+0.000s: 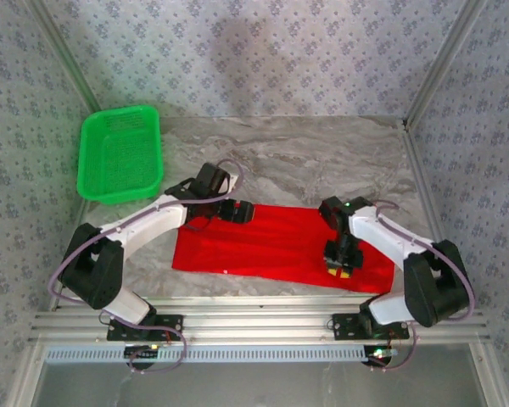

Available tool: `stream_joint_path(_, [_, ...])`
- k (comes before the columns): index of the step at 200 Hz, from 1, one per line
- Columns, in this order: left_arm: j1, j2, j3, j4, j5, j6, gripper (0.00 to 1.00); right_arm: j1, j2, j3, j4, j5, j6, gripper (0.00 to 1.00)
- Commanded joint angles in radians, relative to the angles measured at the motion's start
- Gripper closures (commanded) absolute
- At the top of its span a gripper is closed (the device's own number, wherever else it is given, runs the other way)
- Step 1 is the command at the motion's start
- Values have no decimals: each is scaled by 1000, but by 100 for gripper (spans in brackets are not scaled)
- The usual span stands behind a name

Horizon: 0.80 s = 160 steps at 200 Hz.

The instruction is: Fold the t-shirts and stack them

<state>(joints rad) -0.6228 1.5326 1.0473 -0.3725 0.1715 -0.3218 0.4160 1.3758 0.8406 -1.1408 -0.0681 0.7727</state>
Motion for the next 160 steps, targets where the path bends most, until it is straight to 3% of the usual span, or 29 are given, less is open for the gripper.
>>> stream_joint_path(1, [-1,28,30,-2,39,11,6,-64,-18,41,-27,60,27,76])
stream_joint_path(28, [8,123,71,-87,-23,-23,6,-158,19,24,72,55,22,75])
stream_joint_path(58, [78,206,65,-123,6,-108,9,-226,52,-18,189,44,44,74])
stream_joint_path(160, [169,374,58,-229,-91,-181,11,-294,244,-33,353,72,118,68])
